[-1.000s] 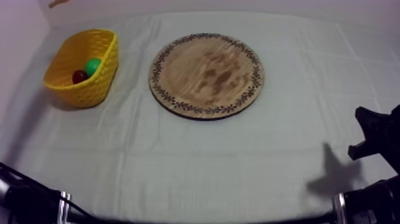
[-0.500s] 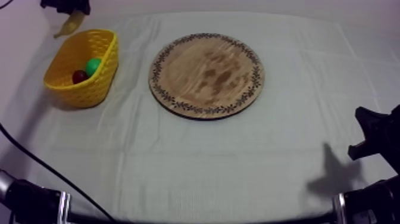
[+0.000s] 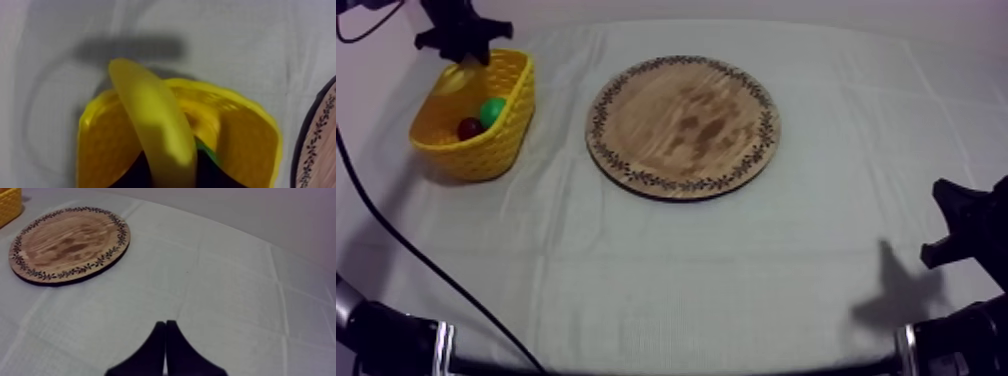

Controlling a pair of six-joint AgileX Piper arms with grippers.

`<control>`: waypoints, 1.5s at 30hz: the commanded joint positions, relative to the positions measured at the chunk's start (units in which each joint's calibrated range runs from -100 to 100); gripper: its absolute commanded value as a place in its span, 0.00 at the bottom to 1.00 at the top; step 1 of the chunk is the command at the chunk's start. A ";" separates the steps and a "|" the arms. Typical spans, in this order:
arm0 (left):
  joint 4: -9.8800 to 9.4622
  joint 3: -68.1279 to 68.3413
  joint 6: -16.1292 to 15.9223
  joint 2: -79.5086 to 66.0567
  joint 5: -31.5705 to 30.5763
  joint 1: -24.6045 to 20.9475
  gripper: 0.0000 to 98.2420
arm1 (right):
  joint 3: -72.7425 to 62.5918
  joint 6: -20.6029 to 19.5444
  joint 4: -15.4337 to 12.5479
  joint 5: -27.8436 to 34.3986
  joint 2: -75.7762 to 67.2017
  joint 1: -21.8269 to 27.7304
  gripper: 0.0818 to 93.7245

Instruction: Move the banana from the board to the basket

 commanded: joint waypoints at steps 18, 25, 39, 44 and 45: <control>0.02 3.17 -0.34 1.27 0.32 -0.87 0.24 | -0.03 0.00 0.00 0.06 0.00 0.00 0.00; -0.34 2.43 2.24 0.66 0.18 -0.98 0.68 | -0.03 0.00 0.00 0.06 0.00 0.00 0.00; 0.17 1.58 2.52 -0.80 -1.69 -1.11 0.74 | -0.03 0.00 0.00 0.06 0.00 0.00 0.00; 0.60 0.64 2.29 -3.68 -3.00 -1.44 0.63 | -0.03 0.00 0.00 0.06 0.00 0.00 0.00; 0.84 0.40 2.10 -4.71 -3.51 -1.60 0.59 | -0.03 0.00 0.00 0.06 0.00 0.00 0.00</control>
